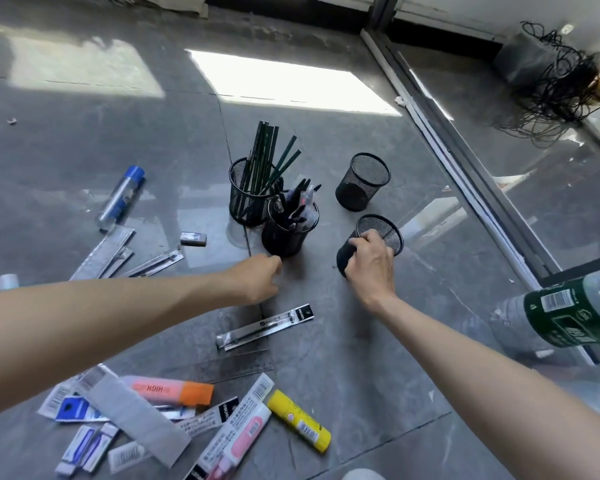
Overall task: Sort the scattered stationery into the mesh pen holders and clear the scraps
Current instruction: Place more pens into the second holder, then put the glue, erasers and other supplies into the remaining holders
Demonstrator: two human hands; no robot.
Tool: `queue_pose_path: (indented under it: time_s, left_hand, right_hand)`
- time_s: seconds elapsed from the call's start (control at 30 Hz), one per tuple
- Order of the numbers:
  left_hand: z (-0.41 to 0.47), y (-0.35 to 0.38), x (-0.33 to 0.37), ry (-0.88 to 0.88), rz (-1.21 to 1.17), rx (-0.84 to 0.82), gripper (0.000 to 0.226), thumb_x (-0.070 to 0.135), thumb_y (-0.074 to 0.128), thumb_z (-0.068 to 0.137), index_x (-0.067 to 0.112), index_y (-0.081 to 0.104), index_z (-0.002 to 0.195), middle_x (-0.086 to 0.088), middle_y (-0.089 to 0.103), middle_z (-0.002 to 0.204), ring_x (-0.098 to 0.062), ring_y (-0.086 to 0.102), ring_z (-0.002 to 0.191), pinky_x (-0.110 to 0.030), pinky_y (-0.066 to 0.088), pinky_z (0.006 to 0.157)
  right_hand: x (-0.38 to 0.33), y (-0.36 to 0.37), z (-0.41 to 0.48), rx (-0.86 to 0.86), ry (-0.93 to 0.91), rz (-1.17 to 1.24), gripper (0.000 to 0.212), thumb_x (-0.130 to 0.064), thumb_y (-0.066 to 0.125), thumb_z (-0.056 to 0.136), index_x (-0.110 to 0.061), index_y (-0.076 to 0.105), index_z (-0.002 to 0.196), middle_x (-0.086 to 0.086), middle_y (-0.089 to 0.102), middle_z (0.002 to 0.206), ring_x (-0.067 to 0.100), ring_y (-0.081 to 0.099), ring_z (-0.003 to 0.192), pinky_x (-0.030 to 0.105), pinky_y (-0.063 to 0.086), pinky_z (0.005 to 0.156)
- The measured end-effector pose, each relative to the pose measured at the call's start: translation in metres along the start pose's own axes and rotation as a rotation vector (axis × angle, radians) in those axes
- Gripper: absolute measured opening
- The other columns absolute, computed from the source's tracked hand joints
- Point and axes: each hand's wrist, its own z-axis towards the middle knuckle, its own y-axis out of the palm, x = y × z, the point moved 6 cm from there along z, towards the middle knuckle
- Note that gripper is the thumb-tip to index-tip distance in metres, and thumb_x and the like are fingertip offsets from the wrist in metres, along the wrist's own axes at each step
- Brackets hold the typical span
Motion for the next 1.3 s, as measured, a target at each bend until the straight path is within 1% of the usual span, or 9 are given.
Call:
queue_pose_path:
  time_s: [0.13,0.27,0.47,0.73,0.87,1.0,1.07,1.17,1.3]
  left_hand:
    - [-0.021,0.011,-0.009,-0.016,0.210,-0.076,0.036,0.026,0.061,0.084,0.008,0.049,0.112,-0.012,0.050,0.118,-0.031,0.053,0.106,-0.031,0.038,0.073]
    - [-0.035,0.028,-0.018,-0.044,0.290,-0.127,0.052,0.040,0.069,0.078,0.009,0.046,0.113,-0.013,0.051,0.118,-0.031,0.055,0.107,-0.032,0.040,0.072]
    - [-0.050,0.042,-0.005,0.018,0.375,-0.164,0.034,0.023,0.062,0.080,0.008,0.052,0.108,-0.013,0.058,0.115,-0.031,0.058,0.103,-0.032,0.045,0.071]
    - [-0.104,0.035,-0.050,-0.040,0.482,-0.201,0.036,0.013,0.057,0.082,0.009,0.050,0.117,-0.013,0.059,0.116,-0.030,0.057,0.106,-0.029,0.040,0.070]
    - [-0.141,0.017,-0.091,-0.206,0.411,-0.130,0.018,0.017,0.050,0.083,0.010,0.057,0.098,-0.014,0.063,0.109,-0.032,0.060,0.101,-0.030,0.043,0.070]
    - [-0.170,0.011,-0.114,-0.290,0.275,-0.129,0.013,0.029,0.044,0.091,0.018,0.045,0.083,-0.013,0.064,0.103,-0.029,0.058,0.091,-0.032,0.044,0.073]
    - [-0.185,0.018,-0.113,-0.265,0.266,-0.189,0.017,0.031,0.042,0.095,0.018,0.045,0.085,-0.012,0.063,0.103,-0.027,0.054,0.085,-0.030,0.041,0.069]
    - [-0.204,0.037,-0.098,-0.191,0.270,-0.235,0.018,0.030,0.041,0.095,0.013,0.048,0.096,-0.013,0.061,0.105,-0.031,0.056,0.093,-0.030,0.035,0.067]
    - [-0.217,0.064,-0.070,-0.004,0.415,-0.204,0.034,0.033,0.039,0.097,0.012,0.043,0.123,-0.017,0.062,0.104,-0.036,0.059,0.090,-0.032,0.032,0.061]
  right_hand:
    - [-0.032,0.000,-0.031,0.006,-0.150,0.076,0.030,0.010,0.053,0.068,-0.003,0.072,0.088,0.013,0.059,0.089,0.036,0.058,0.081,0.041,0.048,0.072]
    - [-0.064,0.005,-0.061,-0.025,-0.265,0.130,0.028,-0.001,0.051,0.064,-0.005,0.072,0.082,0.010,0.059,0.082,0.032,0.058,0.073,0.039,0.051,0.065]
    - [-0.093,0.006,-0.086,-0.094,-0.377,0.243,0.020,-0.008,0.052,0.071,-0.005,0.070,0.076,0.008,0.059,0.081,0.029,0.060,0.071,0.031,0.049,0.059]
    - [-0.139,0.010,-0.104,-0.211,-0.593,0.326,0.032,-0.016,0.042,0.076,-0.003,0.071,0.080,0.009,0.060,0.082,0.029,0.060,0.073,0.032,0.050,0.064]
    - [-0.167,0.014,-0.110,-0.224,-0.719,0.357,0.036,-0.019,0.039,0.076,-0.003,0.070,0.080,0.013,0.060,0.083,0.031,0.059,0.072,0.039,0.052,0.063]
    - [-0.189,0.011,-0.118,-0.054,-0.901,0.187,0.033,-0.011,0.041,0.071,-0.007,0.063,0.095,0.019,0.048,0.114,0.037,0.049,0.106,0.044,0.040,0.088]
    - [-0.194,0.011,-0.135,-0.020,-1.156,0.106,0.031,-0.013,0.043,0.068,-0.014,0.054,0.098,0.012,0.041,0.114,0.030,0.043,0.109,0.039,0.032,0.089]
    - [-0.185,0.021,-0.178,-0.260,-1.584,0.027,0.021,-0.019,0.046,0.069,-0.013,0.052,0.088,0.006,0.052,0.090,0.024,0.046,0.082,0.033,0.038,0.075]
    - [-0.156,0.049,-0.200,-0.561,-1.469,-0.043,0.024,-0.025,0.043,0.074,-0.014,0.055,0.092,0.000,0.060,0.078,0.022,0.053,0.066,0.030,0.045,0.056]
